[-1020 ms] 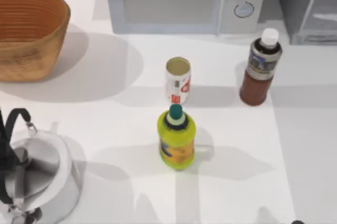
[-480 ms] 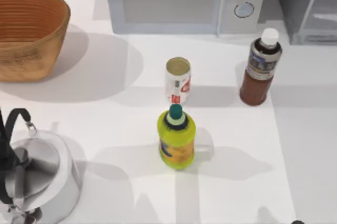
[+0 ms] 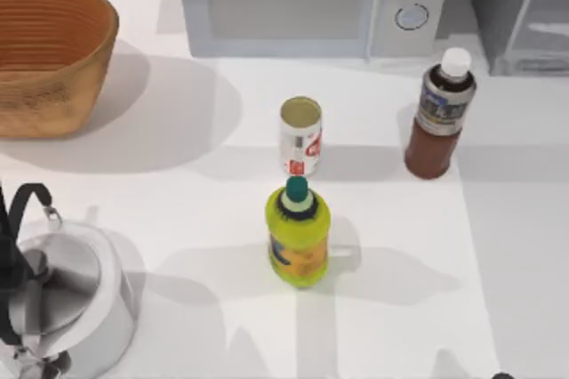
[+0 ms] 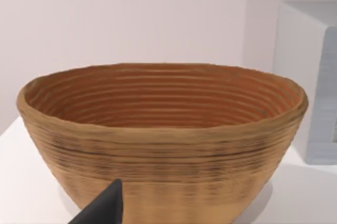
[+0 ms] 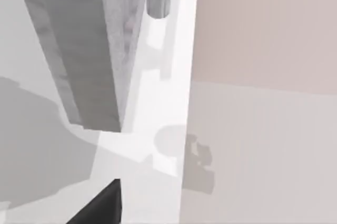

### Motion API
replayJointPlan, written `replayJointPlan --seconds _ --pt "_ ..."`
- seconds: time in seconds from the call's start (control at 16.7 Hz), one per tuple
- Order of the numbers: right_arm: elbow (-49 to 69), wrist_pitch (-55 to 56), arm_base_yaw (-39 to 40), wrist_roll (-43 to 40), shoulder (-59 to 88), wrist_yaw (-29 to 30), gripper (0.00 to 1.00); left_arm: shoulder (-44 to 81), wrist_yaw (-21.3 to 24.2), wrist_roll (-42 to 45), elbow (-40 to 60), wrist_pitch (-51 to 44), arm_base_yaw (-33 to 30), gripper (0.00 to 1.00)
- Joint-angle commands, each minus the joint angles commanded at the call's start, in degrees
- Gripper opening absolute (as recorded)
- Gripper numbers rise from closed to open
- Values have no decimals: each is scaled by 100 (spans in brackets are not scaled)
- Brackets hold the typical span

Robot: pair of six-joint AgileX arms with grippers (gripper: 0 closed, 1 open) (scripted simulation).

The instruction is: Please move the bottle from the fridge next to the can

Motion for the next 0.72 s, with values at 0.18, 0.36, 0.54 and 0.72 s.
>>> replayJointPlan --seconds 0.18,0.36,0.54,0.72 --pt "70 1228 917 1320 75 81 100 0 0 0 0 0 0 100" --pt "67 2589 1868 2873 122 272 100 0 0 0 0 0 0 100" --pt "-17 3877 2725 4388 122 545 100 0 0 0 0 0 0 100" --pt "-151 4882 3401 5654 83 848 100 0 0 0 0 0 0 100"
